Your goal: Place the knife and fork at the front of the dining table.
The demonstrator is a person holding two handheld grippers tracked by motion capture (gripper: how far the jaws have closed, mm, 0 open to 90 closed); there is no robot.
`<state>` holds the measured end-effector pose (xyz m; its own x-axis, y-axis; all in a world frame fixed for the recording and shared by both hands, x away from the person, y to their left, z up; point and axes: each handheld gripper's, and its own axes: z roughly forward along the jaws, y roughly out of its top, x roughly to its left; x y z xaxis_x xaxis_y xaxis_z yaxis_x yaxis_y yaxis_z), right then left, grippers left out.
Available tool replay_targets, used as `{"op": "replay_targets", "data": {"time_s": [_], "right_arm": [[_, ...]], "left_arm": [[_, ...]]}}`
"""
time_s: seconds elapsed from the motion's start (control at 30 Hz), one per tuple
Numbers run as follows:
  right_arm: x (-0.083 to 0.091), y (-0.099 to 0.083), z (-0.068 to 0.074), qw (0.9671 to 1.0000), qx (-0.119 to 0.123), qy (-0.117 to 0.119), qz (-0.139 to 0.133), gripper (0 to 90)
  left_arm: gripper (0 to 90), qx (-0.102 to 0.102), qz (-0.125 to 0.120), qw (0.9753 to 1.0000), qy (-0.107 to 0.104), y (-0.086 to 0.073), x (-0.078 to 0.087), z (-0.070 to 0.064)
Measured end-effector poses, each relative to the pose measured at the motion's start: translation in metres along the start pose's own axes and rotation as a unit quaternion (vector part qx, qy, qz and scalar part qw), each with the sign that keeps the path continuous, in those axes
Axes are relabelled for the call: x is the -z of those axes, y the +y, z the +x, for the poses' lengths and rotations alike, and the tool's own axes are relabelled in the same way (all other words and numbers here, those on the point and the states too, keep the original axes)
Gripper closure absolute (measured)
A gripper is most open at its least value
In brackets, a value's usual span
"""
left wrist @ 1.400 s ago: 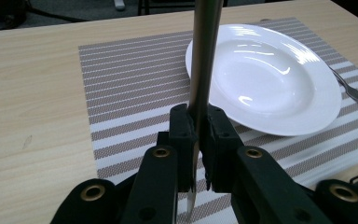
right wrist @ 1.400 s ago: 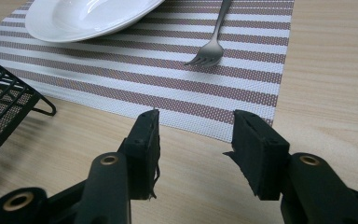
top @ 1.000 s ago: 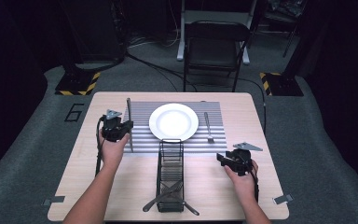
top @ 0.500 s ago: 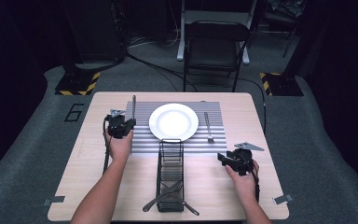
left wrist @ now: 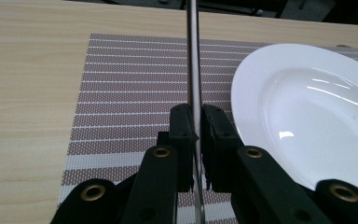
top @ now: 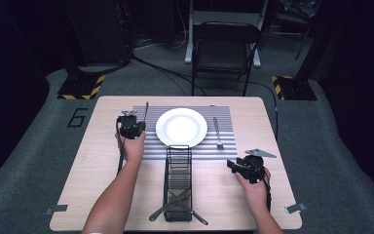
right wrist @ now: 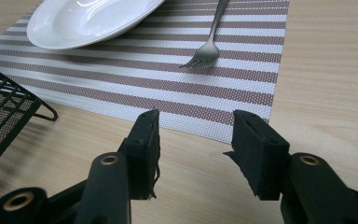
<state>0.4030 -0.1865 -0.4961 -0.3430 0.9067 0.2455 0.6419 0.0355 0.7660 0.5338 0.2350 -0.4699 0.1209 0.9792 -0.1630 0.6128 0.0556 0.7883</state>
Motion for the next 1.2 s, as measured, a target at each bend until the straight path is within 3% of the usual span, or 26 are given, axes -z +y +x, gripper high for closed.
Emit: {"op": "replay_targets", "data": {"time_s": [0.07,0.13,0.3,0.53,0.93,1.07,1.2], "right_arm": [[0.001,0.000,-0.001,1.0000,-0.001,0.001,-0.001,51.4],[0.001,0.000,-0.001,1.0000,-0.003,0.002,-0.002,51.4],[0.000,0.001,0.000,1.0000,0.004,0.004,-0.003,51.4],[0.003,0.001,0.001,0.9999,0.001,0.010,-0.009,51.4],[0.002,0.001,0.001,0.9999,0.003,0.014,-0.009,51.4],[0.003,0.001,0.002,0.9998,0.003,0.018,-0.009,51.4],[0.002,0.002,0.002,0.9998,0.004,0.019,-0.010,51.4]], "left_arm": [[82.8,0.006,-0.005,1.0000,0.006,0.001,-0.004,-0.002],[82.8,0.011,0.009,0.9998,0.017,0.002,-0.010,-0.003],[82.8,0.017,0.017,0.9994,0.025,0.004,-0.022,-0.002],[82.8,0.034,0.034,0.9983,0.033,-0.005,-0.037,0.002],[82.7,0.038,0.050,0.9971,0.042,-0.012,-0.050,0.005],[82.6,0.026,0.050,0.9974,0.045,-0.013,-0.053,0.007],[82.5,0.033,0.049,0.9972,0.045,-0.015,-0.057,0.009]]}}
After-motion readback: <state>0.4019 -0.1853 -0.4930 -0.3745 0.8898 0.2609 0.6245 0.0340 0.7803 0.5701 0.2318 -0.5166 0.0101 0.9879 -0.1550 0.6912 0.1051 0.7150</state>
